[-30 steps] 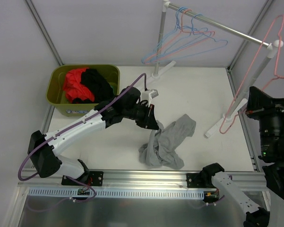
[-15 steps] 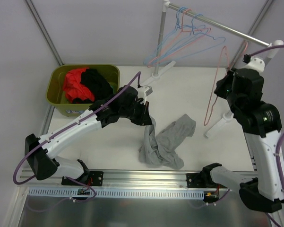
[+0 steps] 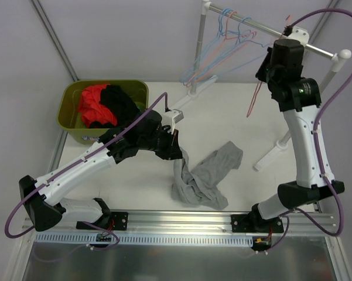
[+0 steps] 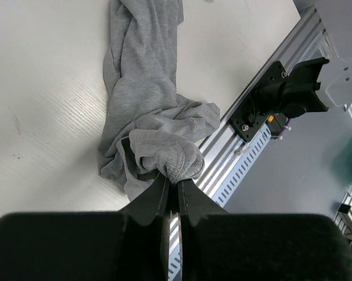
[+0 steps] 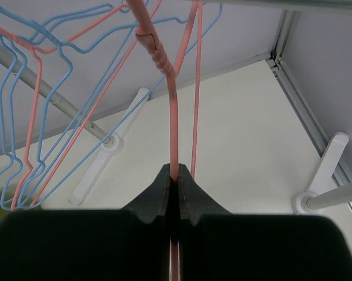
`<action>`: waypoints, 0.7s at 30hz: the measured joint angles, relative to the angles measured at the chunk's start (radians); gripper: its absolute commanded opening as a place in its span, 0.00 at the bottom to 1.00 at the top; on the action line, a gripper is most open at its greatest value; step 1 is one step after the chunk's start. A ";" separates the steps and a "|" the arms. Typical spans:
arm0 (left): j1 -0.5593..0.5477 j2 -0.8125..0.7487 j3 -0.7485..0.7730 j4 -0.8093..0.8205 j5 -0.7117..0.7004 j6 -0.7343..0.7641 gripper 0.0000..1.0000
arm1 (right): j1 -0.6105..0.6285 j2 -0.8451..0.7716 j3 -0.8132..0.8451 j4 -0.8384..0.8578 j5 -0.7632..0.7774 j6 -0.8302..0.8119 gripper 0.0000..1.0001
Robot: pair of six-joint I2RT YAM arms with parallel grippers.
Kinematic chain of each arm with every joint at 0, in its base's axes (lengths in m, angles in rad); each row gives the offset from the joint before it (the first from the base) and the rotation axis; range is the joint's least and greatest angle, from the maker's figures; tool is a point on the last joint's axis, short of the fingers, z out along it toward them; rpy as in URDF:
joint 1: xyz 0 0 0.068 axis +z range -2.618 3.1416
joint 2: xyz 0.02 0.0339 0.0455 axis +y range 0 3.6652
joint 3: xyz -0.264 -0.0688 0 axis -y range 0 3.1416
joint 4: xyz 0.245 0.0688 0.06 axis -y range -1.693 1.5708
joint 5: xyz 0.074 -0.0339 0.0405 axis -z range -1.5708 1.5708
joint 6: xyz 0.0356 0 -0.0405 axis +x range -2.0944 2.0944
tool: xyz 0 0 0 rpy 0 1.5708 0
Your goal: Remove the tank top from the hanger
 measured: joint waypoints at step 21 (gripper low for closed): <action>0.000 -0.012 0.004 -0.012 -0.010 0.047 0.77 | 0.020 0.199 0.015 0.068 -0.117 0.070 0.04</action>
